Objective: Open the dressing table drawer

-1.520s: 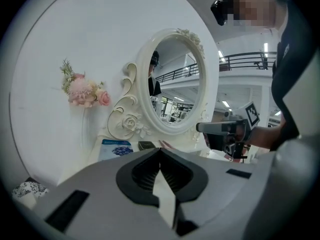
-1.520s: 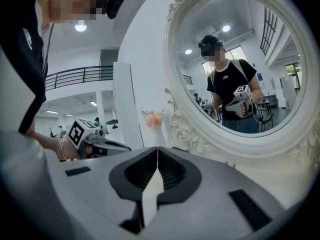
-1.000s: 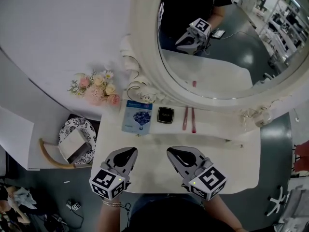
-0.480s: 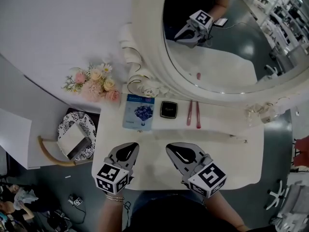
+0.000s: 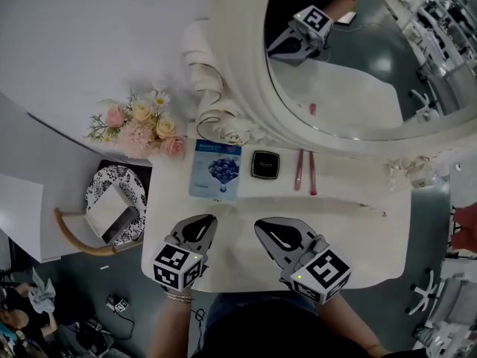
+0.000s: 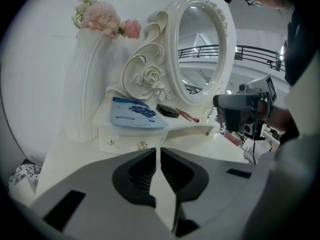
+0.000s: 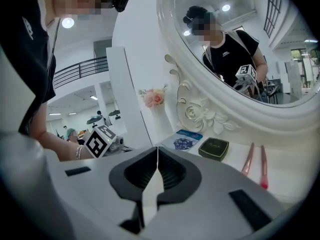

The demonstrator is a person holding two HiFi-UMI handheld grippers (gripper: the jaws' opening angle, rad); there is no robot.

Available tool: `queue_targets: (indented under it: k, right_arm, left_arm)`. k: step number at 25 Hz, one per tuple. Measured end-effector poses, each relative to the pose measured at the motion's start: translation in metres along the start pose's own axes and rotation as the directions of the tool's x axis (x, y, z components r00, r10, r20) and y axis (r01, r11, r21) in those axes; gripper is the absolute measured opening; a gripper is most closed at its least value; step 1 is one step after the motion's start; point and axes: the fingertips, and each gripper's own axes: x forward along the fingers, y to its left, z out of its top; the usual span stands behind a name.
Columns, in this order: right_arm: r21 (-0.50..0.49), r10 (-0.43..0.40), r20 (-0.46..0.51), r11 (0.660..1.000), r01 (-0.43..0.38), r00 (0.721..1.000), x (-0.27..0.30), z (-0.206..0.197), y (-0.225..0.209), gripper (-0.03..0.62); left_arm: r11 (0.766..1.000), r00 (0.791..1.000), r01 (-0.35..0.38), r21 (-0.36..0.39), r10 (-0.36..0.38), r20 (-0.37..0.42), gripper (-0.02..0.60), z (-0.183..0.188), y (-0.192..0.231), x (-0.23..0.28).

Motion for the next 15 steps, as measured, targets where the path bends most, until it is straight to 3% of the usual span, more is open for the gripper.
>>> queue_targets:
  k: [5,11,15]
  right_arm:
    - [0.026,0.005,-0.001,1.000,-0.005,1.000,0.004,0.000,-0.004,0.018]
    - [0.052,-0.001,-0.012,0.999,0.002,1.000,0.006,-0.004,-0.007,0.018]
    - [0.059,-0.006,-0.014,0.998,0.006,1.000,0.006,-0.004,-0.010,0.018]
  left_arm:
    - [1.000,0.998,0.003,0.028,-0.001,-0.057,0.071,-0.009,0.010,0.018]
    - [0.999,0.997,-0.036,0.027,0.038,-0.070,0.145,-0.010,0.024,0.034]
    - [0.999,0.996,-0.046,0.020,0.047,-0.073,0.156,-0.010,0.029,0.044]
